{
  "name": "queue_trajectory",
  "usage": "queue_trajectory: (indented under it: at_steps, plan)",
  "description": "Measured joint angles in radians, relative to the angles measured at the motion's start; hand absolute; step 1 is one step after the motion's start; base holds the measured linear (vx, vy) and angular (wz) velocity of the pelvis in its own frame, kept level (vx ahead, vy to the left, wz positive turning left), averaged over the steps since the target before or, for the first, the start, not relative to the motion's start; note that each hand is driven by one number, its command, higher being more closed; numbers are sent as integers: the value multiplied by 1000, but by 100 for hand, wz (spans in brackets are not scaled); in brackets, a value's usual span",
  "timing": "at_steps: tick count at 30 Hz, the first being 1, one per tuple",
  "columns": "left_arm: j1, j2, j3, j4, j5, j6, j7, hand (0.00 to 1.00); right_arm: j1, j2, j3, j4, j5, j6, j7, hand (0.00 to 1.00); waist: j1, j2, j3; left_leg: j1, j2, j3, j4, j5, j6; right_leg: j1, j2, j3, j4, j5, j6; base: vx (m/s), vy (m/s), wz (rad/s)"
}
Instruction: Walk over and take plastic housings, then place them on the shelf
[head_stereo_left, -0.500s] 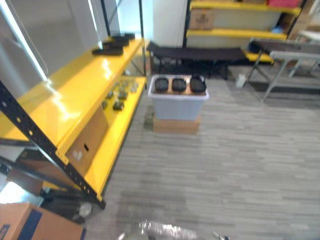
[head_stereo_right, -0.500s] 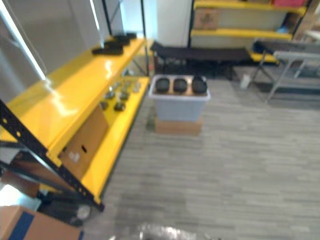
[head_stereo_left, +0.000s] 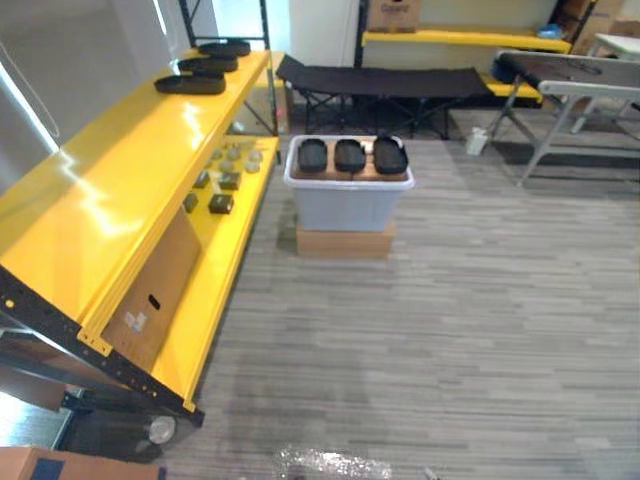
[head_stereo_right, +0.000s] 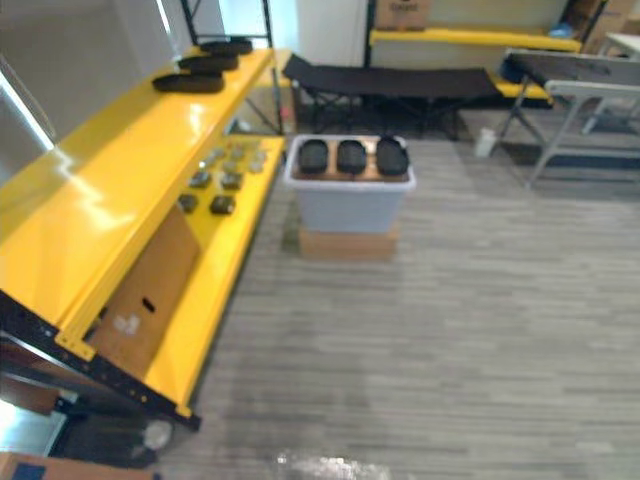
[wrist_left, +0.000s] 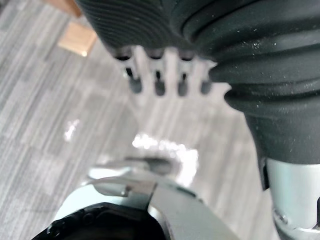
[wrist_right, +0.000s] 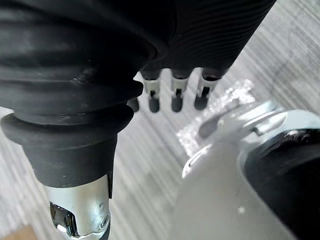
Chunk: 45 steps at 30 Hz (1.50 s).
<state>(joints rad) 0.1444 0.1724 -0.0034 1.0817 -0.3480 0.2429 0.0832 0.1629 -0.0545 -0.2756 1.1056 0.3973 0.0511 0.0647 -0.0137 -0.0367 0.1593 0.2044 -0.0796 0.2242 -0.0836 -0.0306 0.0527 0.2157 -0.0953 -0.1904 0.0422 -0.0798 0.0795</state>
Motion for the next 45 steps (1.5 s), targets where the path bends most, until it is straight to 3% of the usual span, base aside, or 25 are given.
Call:
queue_trajectory:
  at_steps: [16, 24, 27, 29, 30, 32, 34, 36, 37, 38, 39, 40, 41, 42, 43, 44, 45]
  plan:
    - [-9, -8, -21, 0, 0, 5, 22, 0, 2, -7, 24, -1, 16, -33, -3, 0, -11, 18, 20, -14, 0, -20, -7, 4, -6, 11, -2, -36, -23, -15, 1, -83, 4, 5]
    - [-3, -7, -21, 1, 3, 3, 23, 0, 11, -5, 22, -8, 62, -7, 2, 0, -13, 11, 8, -48, -17, -19, -7, -4, 5, -4, -15, -53, -53, -1, 16, 59, 42, 3]
    - [3, -11, -23, 2, 26, -1, 20, 0, 13, -5, 17, -8, 95, -8, 1, 0, -14, 10, 5, -42, -33, -21, -6, -33, 27, -51, -52, -58, 81, -48, 35, 173, 45, 5]
    - [-5, -15, -55, 2, 74, -3, 17, 0, 8, -11, 7, -10, 139, -8, -1, 0, -15, 29, 23, -21, -25, -22, -5, -38, 32, -166, -79, -52, 349, -88, 38, 169, 40, -2]
    - [-19, -14, -60, 1, 93, 1, 17, 0, 7, -16, 0, -23, 158, -8, 0, 0, -23, 42, 39, 8, -11, -21, 1, -33, 42, -256, -87, -48, 532, -118, 18, 223, 36, 3]
    - [-32, 1, -61, 3, 95, 20, 12, 0, 6, 0, 0, -24, 176, -8, 3, 0, -32, 26, 62, 34, 7, -20, 1, -48, 19, -329, -78, -53, 555, -152, -20, 224, 5, 5]
    - [-55, 18, -59, 6, 93, 28, -10, 0, 8, 15, -5, -20, 177, -3, 2, 0, -33, 2, 77, 60, 26, -14, 1, -69, -12, -365, -59, -55, 450, -144, -16, 221, -64, -9]
    - [-68, 19, -55, 25, 92, 28, -17, 0, 15, 22, -29, -19, 175, 10, 2, 0, -32, 0, 80, 76, 52, 2, 1, -90, -45, -396, -44, -54, 338, -109, 3, 254, -92, -24]
    - [-70, 15, -43, 34, 91, 28, -19, 0, 27, 26, -50, -19, 164, 27, 2, 0, -34, 4, 82, 96, 73, 18, 2, -110, -73, -411, -34, -53, 237, -45, 2, 274, -113, -32]
    - [-74, 16, -35, 35, 85, 27, -20, 0, 44, 32, -71, -19, 139, 41, 4, 0, -36, 0, 86, 107, 88, 31, 43, -152, -93, -413, -33, -51, 177, 4, 11, 284, -126, -32]
    - [-74, 16, -30, 36, 78, 26, -20, 0, 54, 34, -77, -17, 125, 46, 6, 0, -35, -2, 87, 109, 95, 33, 75, -182, -104, -413, -33, -50, 170, 23, 12, 369, -215, -21]
    - [-77, 14, -11, 34, 69, 25, -20, 0, 74, 39, -78, -15, 98, 56, 12, 0, -35, -2, 87, 110, 111, 33, 141, -251, -121, -421, -40, -34, 195, 34, -3, 431, -277, -8]
    - [-85, 14, -5, 28, 49, 23, -18, 0, 93, 48, -78, 3, 86, 70, 20, 0, -42, 4, 86, 110, 135, 29, 205, -317, -137, -428, -42, -27, 256, 22, -23, 461, -311, 4]
    - [-84, 9, 5, 21, 32, 21, -16, 0, 100, 47, -88, 9, 82, 79, 22, 0, -49, 14, 84, 110, 154, 27, 232, -345, -147, -433, -36, -33, 291, 22, -32, 464, -313, 28]
    - [-71, -12, 14, 7, -2, 20, -11, 0, 112, 29, -95, 15, 71, 89, 23, 0, -65, 53, 66, 108, 210, 21, 293, -373, -174, -432, -2, -53, 335, 21, -33, 529, -322, 30]
    - [-78, -23, 33, -3, -10, 19, -12, 0, 99, 20, -97, 33, 55, 89, 21, 0, -63, 78, 64, 43, 267, 1, 463, -370, -183, -411, 29, -73, 341, 0, -75, 528, -345, 27]
    - [-80, -27, 36, -9, -14, 20, -13, 0, 99, 2, -95, 39, 56, 88, 24, 0, -61, 90, 63, -8, 300, -1, 578, -349, -200, -396, 41, -82, 331, -10, -82, 537, -349, 6]
